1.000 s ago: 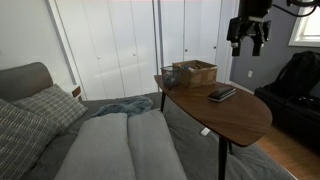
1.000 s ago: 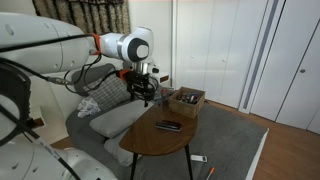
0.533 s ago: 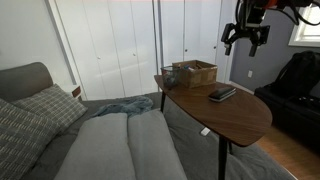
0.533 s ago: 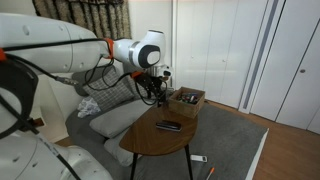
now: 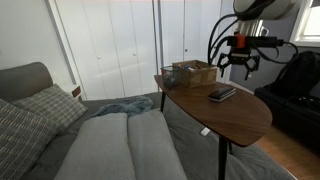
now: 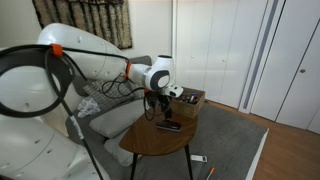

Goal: Put the black object in the bin

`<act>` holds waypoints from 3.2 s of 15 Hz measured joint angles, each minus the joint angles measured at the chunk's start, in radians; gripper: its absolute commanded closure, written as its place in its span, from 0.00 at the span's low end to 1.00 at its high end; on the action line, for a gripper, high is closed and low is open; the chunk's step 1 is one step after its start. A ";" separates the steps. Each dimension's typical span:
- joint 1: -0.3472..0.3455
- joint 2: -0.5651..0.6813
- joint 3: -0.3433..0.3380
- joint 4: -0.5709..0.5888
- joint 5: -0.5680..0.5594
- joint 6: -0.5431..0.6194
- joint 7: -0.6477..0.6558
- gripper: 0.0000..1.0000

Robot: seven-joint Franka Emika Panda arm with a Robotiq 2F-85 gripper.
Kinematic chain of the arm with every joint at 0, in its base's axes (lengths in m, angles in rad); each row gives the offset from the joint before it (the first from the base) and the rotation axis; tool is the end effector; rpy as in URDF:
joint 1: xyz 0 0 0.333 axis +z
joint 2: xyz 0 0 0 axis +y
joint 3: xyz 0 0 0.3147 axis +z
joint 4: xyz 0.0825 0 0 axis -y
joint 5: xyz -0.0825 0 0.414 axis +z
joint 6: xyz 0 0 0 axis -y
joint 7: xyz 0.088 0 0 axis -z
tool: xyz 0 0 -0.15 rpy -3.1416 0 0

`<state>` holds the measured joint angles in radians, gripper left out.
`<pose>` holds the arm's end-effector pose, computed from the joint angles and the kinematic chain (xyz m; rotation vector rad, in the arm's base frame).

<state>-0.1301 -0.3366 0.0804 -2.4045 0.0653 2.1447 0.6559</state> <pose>0.4762 -0.0192 0.3891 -2.8787 1.1206 -0.0989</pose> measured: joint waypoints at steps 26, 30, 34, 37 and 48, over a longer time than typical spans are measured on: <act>0.002 0.199 -0.003 -0.023 -0.179 0.259 0.386 0.00; 0.002 0.245 -0.013 -0.016 -0.179 0.312 0.400 0.20; 0.006 0.291 -0.023 0.005 -0.179 0.329 0.401 0.47; 0.018 0.291 -0.031 0.013 -0.179 0.322 0.401 0.54; 0.069 0.070 0.047 0.127 -0.410 0.233 0.427 0.29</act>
<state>-0.0611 -0.2665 0.1276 -2.2778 -0.3448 2.3779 1.0827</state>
